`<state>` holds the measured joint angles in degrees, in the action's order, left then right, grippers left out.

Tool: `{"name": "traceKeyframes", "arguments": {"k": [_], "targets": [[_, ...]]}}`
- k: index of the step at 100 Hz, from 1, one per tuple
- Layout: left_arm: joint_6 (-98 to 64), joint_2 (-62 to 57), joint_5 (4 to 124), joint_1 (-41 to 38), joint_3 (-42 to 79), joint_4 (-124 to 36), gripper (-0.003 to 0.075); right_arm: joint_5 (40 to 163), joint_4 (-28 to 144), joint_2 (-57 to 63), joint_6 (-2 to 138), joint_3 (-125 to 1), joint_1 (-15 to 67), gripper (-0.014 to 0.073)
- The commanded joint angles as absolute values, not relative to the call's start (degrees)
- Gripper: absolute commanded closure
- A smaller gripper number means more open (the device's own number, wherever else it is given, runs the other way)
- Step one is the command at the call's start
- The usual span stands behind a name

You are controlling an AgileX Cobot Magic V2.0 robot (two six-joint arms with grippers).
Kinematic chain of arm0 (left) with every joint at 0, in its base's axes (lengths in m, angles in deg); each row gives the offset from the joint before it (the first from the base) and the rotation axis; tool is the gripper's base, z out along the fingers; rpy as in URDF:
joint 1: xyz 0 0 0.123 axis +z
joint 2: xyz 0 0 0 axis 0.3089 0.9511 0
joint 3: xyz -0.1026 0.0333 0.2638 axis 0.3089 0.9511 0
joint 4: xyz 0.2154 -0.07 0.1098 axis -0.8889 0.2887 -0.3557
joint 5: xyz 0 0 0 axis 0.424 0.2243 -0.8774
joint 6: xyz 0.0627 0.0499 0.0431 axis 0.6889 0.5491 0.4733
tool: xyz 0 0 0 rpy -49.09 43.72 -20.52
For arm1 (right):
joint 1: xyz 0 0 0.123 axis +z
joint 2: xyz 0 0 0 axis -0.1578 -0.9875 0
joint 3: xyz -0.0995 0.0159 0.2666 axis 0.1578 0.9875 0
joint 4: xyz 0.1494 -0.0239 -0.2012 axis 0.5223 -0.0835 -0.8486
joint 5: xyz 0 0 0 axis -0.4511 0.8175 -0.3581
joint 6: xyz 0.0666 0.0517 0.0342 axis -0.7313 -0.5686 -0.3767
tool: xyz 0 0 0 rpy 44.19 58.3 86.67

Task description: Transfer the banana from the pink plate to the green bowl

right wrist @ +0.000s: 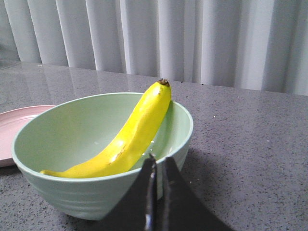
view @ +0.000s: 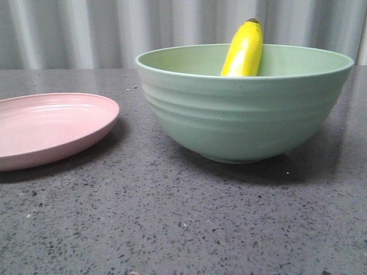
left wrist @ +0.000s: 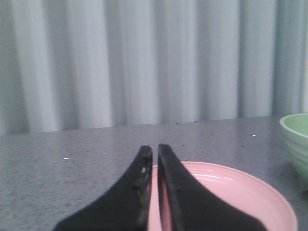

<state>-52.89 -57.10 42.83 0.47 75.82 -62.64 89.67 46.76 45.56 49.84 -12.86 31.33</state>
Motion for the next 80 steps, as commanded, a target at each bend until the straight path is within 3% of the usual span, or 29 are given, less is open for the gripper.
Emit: {"name": "traceKeyframes", "arguments": {"k": [1,25,80], "targets": [[-52.9,-58.7,44.3,5.1,76.5,-63.9,0.0741,84.7,46.3,45.2,50.5,-14.4,30.9,0.0665],[-52.9,-61.8,66.7,12.3,76.5,-64.0,0.0741,84.7,46.3,45.2,50.5,-14.4,30.9,0.0665],[-52.9,-61.8,66.0,12.4,76.4,-63.9,0.0741,84.7,46.3,45.2,50.5,-14.4,30.9,0.0665]]}}
